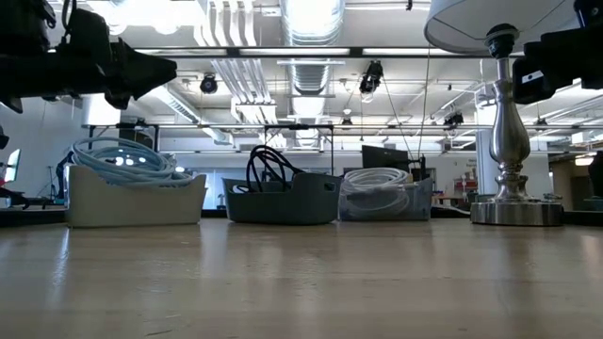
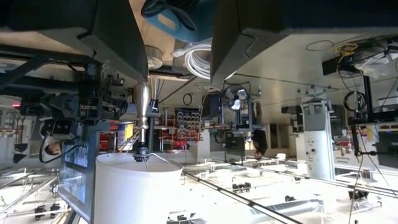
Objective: Pick & Place USB Port
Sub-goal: Return to Home Position
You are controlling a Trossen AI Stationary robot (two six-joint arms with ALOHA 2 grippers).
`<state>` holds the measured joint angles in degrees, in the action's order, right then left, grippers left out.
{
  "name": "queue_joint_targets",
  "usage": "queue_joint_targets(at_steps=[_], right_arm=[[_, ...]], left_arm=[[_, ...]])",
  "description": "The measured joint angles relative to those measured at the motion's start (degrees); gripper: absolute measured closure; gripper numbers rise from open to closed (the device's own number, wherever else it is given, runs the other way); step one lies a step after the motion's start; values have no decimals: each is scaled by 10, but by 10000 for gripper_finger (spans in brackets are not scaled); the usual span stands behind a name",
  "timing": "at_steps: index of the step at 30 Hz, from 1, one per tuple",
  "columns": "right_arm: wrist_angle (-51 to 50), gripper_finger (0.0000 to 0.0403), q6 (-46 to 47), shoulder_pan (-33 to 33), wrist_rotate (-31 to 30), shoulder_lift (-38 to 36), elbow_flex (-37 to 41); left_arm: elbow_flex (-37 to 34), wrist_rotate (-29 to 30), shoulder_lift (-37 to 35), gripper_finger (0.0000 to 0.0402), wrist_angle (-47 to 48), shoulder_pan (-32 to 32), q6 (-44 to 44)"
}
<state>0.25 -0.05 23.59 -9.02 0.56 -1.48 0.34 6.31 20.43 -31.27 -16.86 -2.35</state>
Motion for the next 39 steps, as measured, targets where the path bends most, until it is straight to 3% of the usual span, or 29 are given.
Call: queue_joint_targets(at_steps=[15, 30, 39], right_arm=[[0, 312, 0, 0, 0, 0, 0], [0, 335, 0, 0, 0, 0, 0], [0, 322, 0, 0, 0, 0, 0]], left_arm=[[0, 0, 0, 223, 0, 0, 0], [0, 0, 0, 223, 1, 0, 0], [0, 0, 0, 223, 1, 0, 0]])
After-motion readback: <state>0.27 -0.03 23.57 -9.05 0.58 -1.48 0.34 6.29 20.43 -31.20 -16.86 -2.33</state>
